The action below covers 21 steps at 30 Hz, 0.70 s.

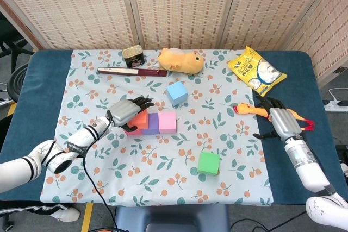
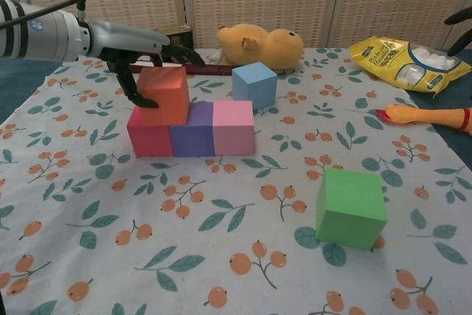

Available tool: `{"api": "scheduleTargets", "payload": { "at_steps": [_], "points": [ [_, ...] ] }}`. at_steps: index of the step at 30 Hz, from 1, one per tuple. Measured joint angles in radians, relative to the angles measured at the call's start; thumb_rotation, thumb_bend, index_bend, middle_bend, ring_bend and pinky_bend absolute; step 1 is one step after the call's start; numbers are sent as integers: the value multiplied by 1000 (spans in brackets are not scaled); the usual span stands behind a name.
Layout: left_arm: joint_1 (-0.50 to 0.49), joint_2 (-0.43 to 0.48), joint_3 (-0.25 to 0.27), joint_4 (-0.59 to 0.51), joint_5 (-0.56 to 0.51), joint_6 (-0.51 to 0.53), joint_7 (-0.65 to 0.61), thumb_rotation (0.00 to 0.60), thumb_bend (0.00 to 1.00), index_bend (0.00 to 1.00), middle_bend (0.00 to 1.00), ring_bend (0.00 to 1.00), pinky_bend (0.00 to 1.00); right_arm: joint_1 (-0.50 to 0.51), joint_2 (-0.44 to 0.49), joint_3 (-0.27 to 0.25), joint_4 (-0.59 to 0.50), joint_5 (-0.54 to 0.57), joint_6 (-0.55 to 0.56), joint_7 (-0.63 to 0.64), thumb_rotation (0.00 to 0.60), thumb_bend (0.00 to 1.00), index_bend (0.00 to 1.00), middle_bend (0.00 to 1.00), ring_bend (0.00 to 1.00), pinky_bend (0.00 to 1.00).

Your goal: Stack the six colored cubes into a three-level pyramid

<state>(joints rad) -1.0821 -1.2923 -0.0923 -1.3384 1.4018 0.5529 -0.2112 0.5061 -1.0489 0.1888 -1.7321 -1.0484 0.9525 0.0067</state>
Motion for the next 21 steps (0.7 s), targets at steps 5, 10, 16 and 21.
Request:
{"api": "scheduleTargets", "payload": {
  "at_steps": [5,10,16,21],
  "points": [
    [-3,10,5,-8,15,-8,-17,600,320,0,0,0,150,0,0,1,1,-1,0,3,600,0,0,207,0,0],
    [-5,21,7,-22,24,-14,-33,600,315,0,0,0,95,-1,0,1,2,1,1,3,600,0,0,207,0,0],
    [12,61,-3,-62,32,25,-65,600,313,0,0,0,80,-2,5,4,4,-3,2,13,600,0,0,207,0,0],
    [67,117,-23,-99,23,135,-112,600,311,0,0,0,81,-3,16,9,9,-21,-5,40,600,0,0,207,0,6]
  ]
}}
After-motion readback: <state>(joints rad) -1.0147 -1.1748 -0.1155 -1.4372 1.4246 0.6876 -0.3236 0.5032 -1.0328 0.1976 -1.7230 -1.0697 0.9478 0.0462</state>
